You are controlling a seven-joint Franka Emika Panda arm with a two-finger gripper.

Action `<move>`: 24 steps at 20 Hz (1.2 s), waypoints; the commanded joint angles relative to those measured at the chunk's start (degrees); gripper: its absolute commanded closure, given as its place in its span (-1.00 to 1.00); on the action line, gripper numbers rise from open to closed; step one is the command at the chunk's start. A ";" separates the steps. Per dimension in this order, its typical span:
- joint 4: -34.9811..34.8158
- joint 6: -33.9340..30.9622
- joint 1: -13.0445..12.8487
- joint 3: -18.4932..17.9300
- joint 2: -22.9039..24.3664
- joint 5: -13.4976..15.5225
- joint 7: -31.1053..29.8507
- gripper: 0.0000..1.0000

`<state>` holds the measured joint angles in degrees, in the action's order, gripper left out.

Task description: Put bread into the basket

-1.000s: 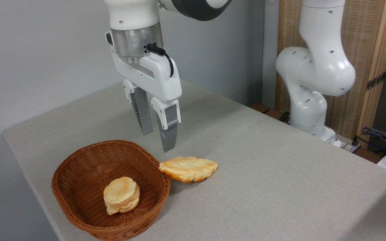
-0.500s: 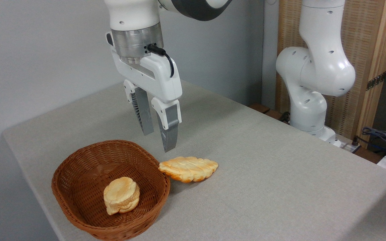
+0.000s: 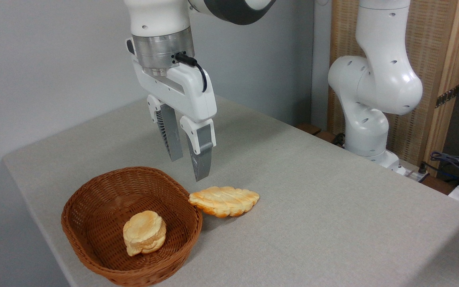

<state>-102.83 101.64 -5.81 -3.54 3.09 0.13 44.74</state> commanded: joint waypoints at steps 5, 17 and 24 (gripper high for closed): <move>0.26 -2.67 0.01 -0.42 0.42 1.11 0.17 -1.00; -10.63 -1.27 0.01 -0.51 5.87 1.02 6.32 -1.00; -19.86 11.20 -0.08 -0.51 6.40 0.49 7.38 -1.00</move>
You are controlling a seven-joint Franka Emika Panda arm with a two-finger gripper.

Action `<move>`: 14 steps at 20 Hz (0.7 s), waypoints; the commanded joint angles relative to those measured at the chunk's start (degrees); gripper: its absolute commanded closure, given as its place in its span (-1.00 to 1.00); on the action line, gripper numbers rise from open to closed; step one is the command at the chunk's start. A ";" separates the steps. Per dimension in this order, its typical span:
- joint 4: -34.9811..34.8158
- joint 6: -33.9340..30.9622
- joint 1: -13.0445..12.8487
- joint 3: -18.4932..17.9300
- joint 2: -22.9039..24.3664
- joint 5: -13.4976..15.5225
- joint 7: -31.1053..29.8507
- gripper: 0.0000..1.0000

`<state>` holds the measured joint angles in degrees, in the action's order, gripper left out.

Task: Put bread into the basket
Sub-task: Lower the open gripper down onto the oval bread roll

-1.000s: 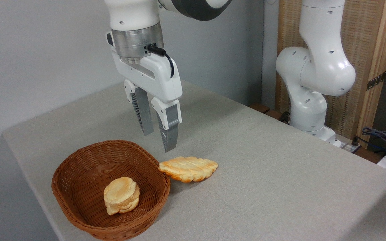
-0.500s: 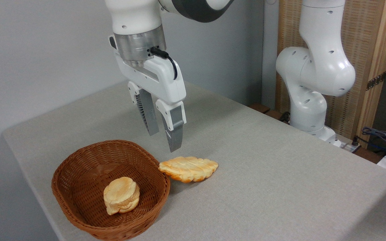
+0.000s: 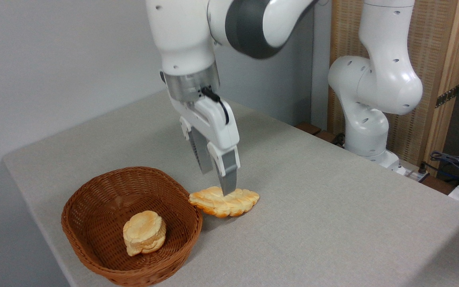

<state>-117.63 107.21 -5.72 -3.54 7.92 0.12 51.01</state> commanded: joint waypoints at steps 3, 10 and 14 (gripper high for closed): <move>-6.20 6.70 -0.17 -0.50 1.22 0.40 1.20 -1.00; -6.91 6.87 -0.61 -0.42 0.60 0.40 1.20 -1.00; -6.91 6.96 -0.61 -0.42 -0.45 0.23 1.20 -1.00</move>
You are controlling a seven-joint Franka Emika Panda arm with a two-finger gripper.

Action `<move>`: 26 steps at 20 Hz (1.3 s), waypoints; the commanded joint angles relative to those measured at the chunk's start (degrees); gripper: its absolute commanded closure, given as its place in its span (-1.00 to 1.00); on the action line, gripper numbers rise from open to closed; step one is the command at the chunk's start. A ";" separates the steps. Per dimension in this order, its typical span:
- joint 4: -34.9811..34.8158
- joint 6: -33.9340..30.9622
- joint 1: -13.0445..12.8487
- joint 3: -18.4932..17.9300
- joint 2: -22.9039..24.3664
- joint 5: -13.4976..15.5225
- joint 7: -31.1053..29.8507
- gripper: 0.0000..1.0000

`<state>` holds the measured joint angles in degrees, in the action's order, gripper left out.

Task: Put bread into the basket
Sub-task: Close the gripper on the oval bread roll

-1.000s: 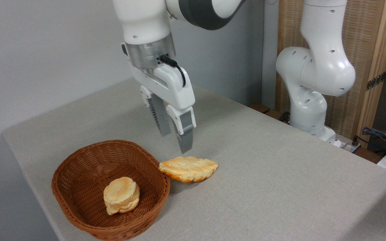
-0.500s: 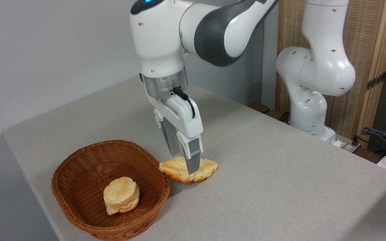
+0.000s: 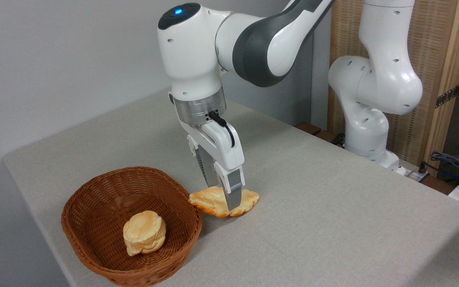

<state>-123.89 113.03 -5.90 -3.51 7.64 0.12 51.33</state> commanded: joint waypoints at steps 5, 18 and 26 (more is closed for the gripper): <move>-0.56 1.50 -0.52 -0.19 -1.40 0.23 0.87 -1.00; -0.56 1.67 -0.52 -0.01 -2.02 0.32 0.87 0.05; -0.56 1.58 -0.60 -0.01 -2.02 0.32 0.87 0.04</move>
<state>-124.01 113.40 -6.33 -3.36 5.38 0.12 51.35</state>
